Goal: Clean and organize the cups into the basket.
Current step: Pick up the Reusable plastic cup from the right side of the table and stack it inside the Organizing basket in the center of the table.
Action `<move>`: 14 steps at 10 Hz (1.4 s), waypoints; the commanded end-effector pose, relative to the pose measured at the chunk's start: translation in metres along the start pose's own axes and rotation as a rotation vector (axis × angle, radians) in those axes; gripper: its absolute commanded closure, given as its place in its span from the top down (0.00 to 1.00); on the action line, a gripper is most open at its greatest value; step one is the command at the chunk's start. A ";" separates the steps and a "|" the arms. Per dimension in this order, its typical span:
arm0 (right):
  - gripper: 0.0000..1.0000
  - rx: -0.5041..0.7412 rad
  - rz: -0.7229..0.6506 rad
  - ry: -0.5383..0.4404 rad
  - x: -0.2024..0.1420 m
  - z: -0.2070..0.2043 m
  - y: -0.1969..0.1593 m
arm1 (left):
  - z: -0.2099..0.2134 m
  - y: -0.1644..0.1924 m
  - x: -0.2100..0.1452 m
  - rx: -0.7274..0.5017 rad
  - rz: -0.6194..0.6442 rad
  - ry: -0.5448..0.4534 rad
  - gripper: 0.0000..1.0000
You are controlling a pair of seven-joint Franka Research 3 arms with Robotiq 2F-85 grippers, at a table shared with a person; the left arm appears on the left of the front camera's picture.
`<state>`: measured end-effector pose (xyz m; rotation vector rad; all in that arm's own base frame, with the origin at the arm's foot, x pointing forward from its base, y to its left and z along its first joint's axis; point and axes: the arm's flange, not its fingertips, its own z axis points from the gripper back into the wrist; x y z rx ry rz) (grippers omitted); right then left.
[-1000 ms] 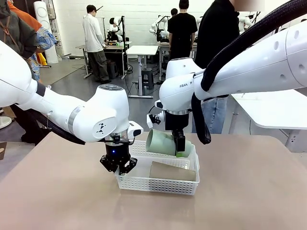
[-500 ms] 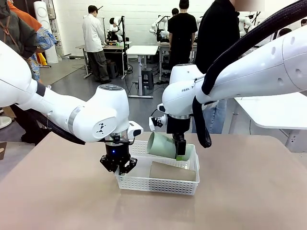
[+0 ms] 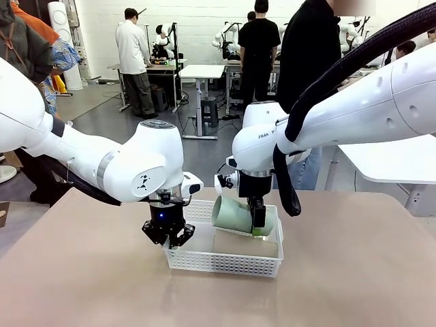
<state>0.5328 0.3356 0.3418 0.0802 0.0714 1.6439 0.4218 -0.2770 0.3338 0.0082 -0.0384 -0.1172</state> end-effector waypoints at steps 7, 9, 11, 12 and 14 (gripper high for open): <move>1.00 -0.083 0.011 -0.077 -0.015 0.041 0.024 | -0.004 -0.001 -0.004 0.007 0.000 0.005 0.00; 1.00 -0.204 -0.013 -0.155 -0.050 0.078 0.067 | -0.004 -0.001 -0.004 0.007 0.000 0.005 0.00; 1.00 -0.247 -0.067 -0.207 -0.083 0.091 0.101 | -0.004 -0.001 -0.004 0.007 0.000 0.005 0.00; 1.00 -0.235 -0.099 -0.184 -0.090 0.086 0.105 | -0.004 -0.001 -0.004 0.007 0.000 0.005 0.00; 1.00 -0.168 -0.317 -0.087 -0.091 0.078 0.099 | -0.004 -0.001 -0.004 0.007 0.000 0.005 0.00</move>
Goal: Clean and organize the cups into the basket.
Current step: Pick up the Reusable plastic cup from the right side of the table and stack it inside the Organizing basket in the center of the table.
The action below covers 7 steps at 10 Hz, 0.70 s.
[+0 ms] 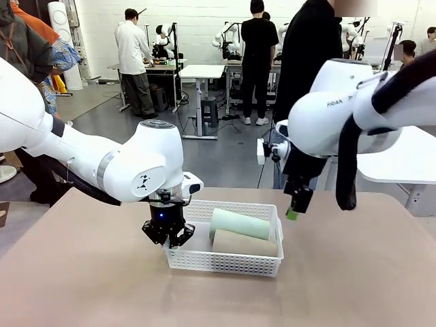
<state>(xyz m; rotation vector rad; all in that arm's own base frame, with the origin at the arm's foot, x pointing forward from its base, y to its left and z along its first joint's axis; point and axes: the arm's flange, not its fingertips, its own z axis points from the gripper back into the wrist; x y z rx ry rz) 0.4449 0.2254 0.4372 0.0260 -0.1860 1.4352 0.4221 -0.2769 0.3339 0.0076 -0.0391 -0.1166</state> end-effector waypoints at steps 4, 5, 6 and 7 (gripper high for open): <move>1.00 -0.014 0.069 -0.037 0.012 0.011 -0.004 | -0.004 -0.001 -0.004 0.008 0.000 0.005 0.00; 1.00 -0.014 0.069 -0.037 0.012 0.011 -0.004 | -0.004 -0.001 -0.004 0.008 0.000 0.005 0.00; 1.00 -0.014 0.069 -0.037 0.012 0.011 -0.004 | -0.004 -0.001 -0.004 0.008 0.000 0.005 0.00; 1.00 -0.014 0.069 -0.037 0.012 0.011 -0.004 | -0.004 -0.001 -0.004 0.008 0.000 0.005 0.00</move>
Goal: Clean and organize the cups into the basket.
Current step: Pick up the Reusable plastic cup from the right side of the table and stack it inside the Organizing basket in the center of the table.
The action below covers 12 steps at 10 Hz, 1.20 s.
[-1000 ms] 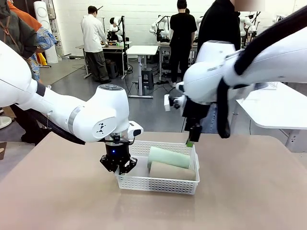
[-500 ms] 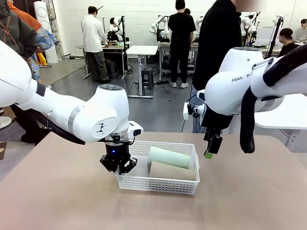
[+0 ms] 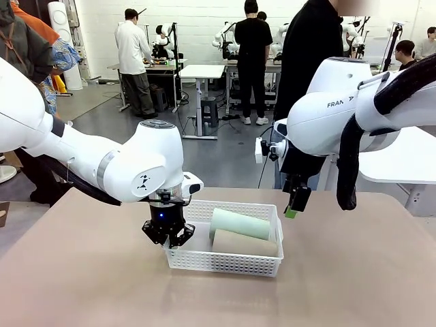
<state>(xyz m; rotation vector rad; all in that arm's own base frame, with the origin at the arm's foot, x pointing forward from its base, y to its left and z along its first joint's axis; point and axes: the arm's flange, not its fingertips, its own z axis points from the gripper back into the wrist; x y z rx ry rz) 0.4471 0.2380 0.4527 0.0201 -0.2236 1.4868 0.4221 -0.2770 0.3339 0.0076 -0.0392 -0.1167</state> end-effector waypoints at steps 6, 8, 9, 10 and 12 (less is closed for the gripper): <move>1.00 0.139 0.169 -0.634 -0.164 0.044 0.027 | -0.004 -0.001 -0.004 0.008 0.000 0.005 0.00; 1.00 0.134 0.218 -0.780 -0.216 0.033 0.023 | -0.004 -0.001 -0.004 0.008 0.000 0.005 0.00; 1.00 0.121 0.211 -0.862 -0.244 0.032 0.022 | -0.004 -0.001 -0.004 0.008 0.000 0.005 0.00; 1.00 0.116 0.213 -0.998 -0.272 0.032 0.026 | -0.004 -0.001 -0.004 0.008 0.000 0.005 0.00; 1.00 0.110 0.122 -1.212 -0.329 0.027 0.037 | -0.004 -0.001 -0.004 0.008 0.000 0.005 0.00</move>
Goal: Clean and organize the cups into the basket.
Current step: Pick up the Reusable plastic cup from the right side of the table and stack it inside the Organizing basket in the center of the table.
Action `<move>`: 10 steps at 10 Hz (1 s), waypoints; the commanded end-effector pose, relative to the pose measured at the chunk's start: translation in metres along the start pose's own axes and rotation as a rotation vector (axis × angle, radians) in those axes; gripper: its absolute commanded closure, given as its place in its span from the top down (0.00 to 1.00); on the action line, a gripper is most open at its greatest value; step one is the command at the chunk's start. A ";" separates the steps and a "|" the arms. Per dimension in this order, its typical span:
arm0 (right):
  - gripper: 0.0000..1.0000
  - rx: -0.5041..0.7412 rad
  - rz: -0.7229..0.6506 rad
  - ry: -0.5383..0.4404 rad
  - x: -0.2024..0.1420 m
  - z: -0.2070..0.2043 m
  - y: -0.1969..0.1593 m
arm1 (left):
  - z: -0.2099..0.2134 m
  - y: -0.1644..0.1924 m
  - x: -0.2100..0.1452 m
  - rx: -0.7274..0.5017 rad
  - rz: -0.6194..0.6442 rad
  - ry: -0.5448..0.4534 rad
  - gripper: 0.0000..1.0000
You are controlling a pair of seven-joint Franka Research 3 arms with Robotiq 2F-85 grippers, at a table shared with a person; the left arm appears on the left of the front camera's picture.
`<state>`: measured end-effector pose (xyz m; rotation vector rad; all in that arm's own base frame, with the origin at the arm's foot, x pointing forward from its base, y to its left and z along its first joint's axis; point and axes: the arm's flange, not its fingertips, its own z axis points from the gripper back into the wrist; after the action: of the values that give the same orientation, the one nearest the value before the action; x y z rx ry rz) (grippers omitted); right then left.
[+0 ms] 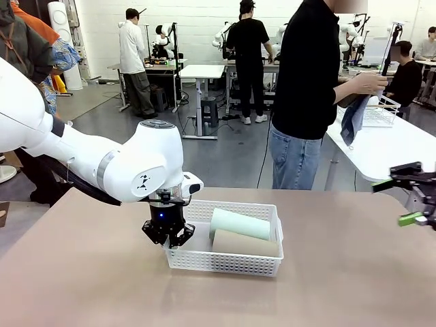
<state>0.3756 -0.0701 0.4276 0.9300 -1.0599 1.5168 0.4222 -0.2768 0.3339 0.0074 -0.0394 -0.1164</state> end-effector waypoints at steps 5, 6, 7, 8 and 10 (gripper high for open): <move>1.00 -0.196 -0.164 -0.136 -0.056 0.059 0.003 | -0.004 -0.001 -0.004 0.008 0.000 0.005 0.00; 1.00 -0.126 -0.150 -0.119 -0.058 0.058 0.020 | -0.004 -0.001 -0.004 0.008 0.000 0.005 0.00; 1.00 -0.126 -0.150 -0.119 -0.058 0.058 0.020 | -0.004 -0.001 -0.004 0.008 0.000 0.005 0.00; 1.00 -0.126 -0.150 -0.119 -0.058 0.058 0.020 | -0.004 -0.001 -0.004 0.008 0.000 0.005 0.00; 1.00 -0.126 -0.150 -0.119 -0.058 0.058 0.020 | -0.004 -0.001 -0.004 0.008 0.000 0.005 0.00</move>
<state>0.3751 -0.1444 0.3872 0.9924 -1.1320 1.2614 0.4222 -0.2768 0.3339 0.0075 -0.0393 -0.1164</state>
